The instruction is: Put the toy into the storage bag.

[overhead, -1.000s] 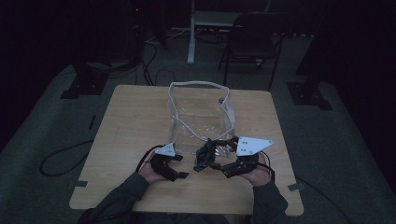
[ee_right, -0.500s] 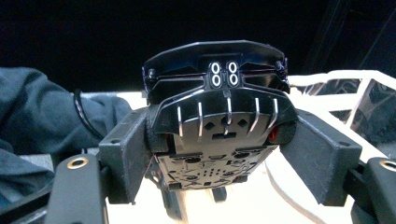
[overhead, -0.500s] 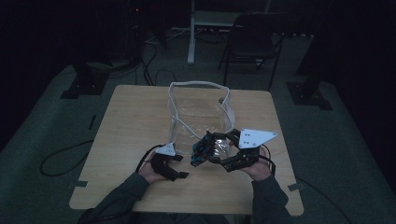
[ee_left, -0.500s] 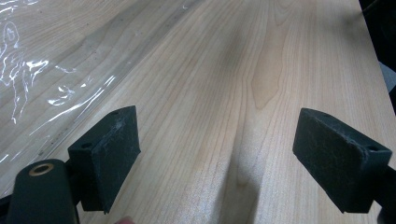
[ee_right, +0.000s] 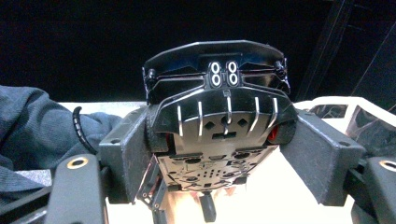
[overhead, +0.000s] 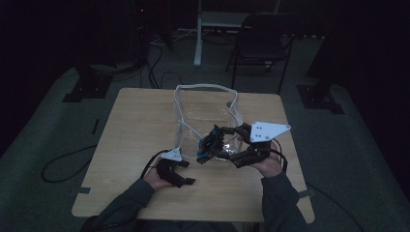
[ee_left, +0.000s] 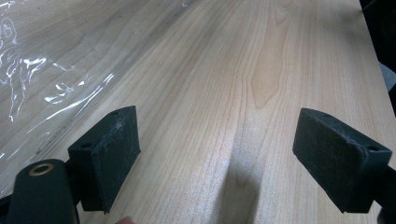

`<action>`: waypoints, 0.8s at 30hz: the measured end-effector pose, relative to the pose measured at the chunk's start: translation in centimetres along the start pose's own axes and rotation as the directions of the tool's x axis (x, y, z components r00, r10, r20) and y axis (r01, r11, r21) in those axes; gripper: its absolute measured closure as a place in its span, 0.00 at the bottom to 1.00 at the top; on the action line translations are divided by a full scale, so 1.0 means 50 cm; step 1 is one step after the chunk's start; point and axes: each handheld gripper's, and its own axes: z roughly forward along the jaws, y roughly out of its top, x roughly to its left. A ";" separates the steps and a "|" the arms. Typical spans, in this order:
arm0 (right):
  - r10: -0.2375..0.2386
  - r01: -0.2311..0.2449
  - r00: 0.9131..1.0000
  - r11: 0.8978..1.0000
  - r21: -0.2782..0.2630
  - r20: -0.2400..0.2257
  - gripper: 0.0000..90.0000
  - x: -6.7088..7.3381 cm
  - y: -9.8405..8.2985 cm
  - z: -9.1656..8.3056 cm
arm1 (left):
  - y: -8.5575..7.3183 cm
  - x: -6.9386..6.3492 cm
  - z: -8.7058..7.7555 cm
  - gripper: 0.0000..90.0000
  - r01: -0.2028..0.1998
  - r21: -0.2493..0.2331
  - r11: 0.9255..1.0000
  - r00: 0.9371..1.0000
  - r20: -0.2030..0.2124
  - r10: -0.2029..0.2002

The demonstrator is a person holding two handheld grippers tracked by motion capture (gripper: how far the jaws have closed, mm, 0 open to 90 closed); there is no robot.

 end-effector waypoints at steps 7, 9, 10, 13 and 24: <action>0.012 -0.013 1.000 0.999 -0.039 -0.018 0.30 -0.020 0.020 -0.013 | 0.000 0.000 0.000 0.17 0.004 0.003 1.000 1.000 0.001 -0.004; 0.010 -0.010 1.000 0.999 -0.045 -0.015 0.30 -0.023 0.025 -0.018 | 0.000 0.000 0.000 0.17 0.004 0.004 1.000 1.000 0.002 -0.004; 0.006 -0.007 1.000 0.999 -0.047 -0.012 0.30 -0.024 0.028 -0.021 | 0.000 0.000 0.000 0.17 0.004 0.004 1.000 1.000 0.002 -0.004; 0.000 0.000 1.000 0.998 -0.055 0.003 0.30 -0.032 0.037 -0.030 | 0.000 0.000 0.000 0.17 0.004 0.003 1.000 1.000 0.001 -0.004; -0.013 0.015 0.998 1.000 -0.026 0.065 0.29 -0.079 0.067 -0.050 | 0.000 0.000 0.001 0.17 0.011 0.002 1.000 1.000 0.006 -0.011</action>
